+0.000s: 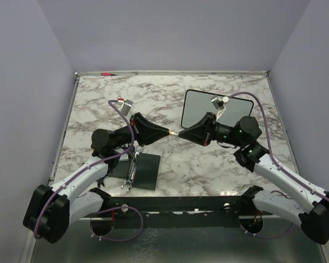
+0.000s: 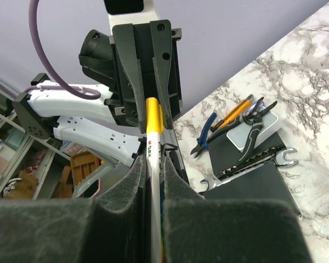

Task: Write a sentence on the whiteboard
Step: Open the whiteboard marker at the center of the board.

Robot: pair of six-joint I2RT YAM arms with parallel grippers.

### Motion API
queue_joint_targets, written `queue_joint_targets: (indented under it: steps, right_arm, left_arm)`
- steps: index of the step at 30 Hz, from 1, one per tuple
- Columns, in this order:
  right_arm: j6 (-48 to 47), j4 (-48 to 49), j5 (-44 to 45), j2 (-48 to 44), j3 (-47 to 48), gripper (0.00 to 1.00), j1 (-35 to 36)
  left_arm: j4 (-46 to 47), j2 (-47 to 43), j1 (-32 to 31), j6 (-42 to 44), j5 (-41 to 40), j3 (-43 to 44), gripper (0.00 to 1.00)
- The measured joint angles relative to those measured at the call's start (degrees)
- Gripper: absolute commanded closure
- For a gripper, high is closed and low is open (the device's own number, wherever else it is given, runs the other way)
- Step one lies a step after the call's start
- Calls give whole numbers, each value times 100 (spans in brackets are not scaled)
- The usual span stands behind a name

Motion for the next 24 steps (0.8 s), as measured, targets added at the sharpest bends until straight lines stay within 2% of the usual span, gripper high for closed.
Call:
queue_joint_targets:
  steps: [6, 10, 16, 24]
  right_arm:
    - [44, 96, 48, -50, -116, 100, 63]
    - [103, 140, 120, -326, -197, 100, -72]
    - [129, 323, 122, -531, -199, 100, -74]
    - [-105, -140, 352, -662, -190, 100, -74]
  left_arm:
    - [-107, -74, 133, -83, 240, 0, 100]
    - [-107, -256, 601, -90, 181, 0, 100]
    - [-101, -289, 756, -111, 177, 0, 100]
    - [-103, -363, 907, -118, 181, 0, 100]
